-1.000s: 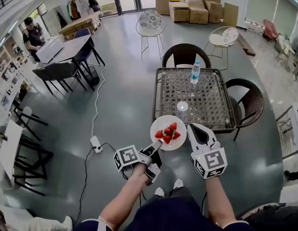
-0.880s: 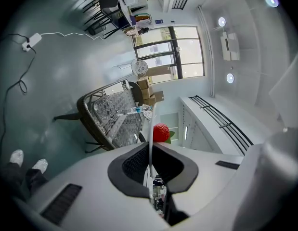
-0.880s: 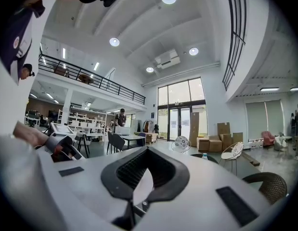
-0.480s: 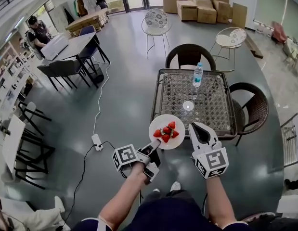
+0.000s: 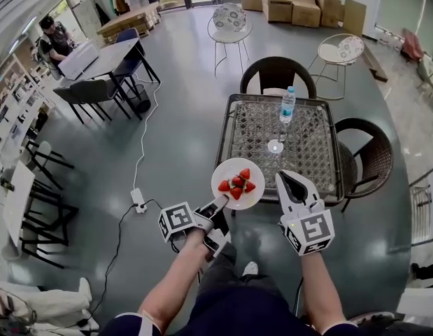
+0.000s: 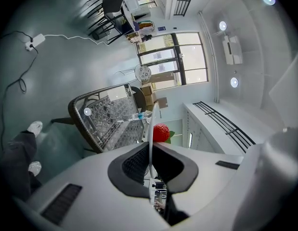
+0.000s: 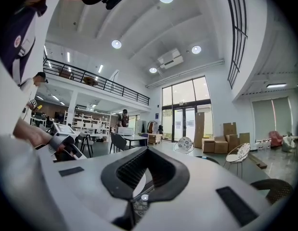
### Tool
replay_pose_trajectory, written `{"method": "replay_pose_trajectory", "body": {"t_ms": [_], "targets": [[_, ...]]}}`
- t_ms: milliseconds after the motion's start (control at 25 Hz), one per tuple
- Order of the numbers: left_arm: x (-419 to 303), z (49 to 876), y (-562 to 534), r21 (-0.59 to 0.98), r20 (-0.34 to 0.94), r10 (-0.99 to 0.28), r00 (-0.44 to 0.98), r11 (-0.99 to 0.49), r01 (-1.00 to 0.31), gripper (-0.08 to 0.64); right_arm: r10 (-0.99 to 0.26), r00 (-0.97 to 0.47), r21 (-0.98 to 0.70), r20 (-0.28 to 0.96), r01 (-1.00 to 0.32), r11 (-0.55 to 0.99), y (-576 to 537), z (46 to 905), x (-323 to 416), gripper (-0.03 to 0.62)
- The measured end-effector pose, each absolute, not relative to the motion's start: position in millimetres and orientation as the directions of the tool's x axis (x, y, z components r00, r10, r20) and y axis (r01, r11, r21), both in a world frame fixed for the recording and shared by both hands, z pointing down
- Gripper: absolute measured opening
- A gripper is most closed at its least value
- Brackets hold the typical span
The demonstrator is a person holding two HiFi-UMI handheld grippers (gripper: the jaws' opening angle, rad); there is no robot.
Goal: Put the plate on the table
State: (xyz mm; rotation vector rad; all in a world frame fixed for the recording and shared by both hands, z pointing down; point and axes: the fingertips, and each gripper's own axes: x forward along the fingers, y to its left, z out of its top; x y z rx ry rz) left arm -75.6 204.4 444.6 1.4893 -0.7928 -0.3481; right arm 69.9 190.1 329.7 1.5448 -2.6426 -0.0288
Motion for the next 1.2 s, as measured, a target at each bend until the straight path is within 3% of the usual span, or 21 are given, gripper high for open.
{"method": "replay_pose_trajectory", "body": {"t_ms": [1200], "targets": [[-76.3, 478.9, -36.4, 0.960, 0.274, -0.474, 0.837, 0.082, -0.268, 0.017, -0.917, -0.331, 0.023, 0.223, -0.939, 0.344, -17.5, 383.8, 56.5, 0.006]]}}
